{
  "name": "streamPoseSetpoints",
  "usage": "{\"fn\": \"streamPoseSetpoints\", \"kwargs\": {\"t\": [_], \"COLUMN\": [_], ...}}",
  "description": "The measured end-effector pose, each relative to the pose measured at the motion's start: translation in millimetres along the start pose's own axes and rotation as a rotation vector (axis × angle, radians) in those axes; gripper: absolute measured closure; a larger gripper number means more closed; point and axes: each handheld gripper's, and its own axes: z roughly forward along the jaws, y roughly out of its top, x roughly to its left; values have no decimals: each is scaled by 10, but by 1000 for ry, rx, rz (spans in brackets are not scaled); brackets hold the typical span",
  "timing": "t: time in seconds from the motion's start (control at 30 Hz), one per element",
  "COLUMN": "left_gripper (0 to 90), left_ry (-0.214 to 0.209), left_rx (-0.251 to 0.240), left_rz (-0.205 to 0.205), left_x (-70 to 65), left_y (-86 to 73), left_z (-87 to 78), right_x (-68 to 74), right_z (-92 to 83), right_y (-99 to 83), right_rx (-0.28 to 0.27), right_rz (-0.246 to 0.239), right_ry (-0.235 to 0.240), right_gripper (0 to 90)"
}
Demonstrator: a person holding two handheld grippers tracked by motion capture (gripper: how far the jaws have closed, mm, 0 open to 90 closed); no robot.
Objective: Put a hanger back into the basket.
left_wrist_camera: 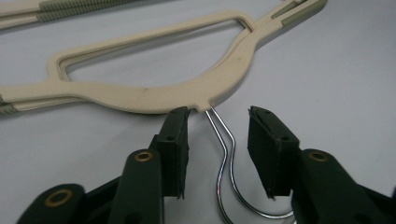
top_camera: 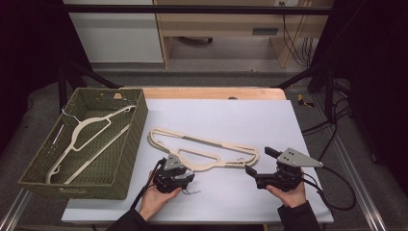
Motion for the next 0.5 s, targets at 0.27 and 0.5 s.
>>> {"fn": "streamPoseSetpoints", "kwargs": {"t": [0.27, 0.5], "left_gripper": [731, 790], "left_ry": [12, 12], "left_rx": [22, 30], "left_rz": [-38, -58], "left_x": [-33, -56], "left_y": [-13, -4], "left_z": [96, 108], "right_x": [0, 3], "right_z": [-5, 0], "right_y": [3, 2], "right_rx": [-4, -2], "right_rz": [3, 3], "right_ry": [4, 5], "right_gripper": [74, 75]}}
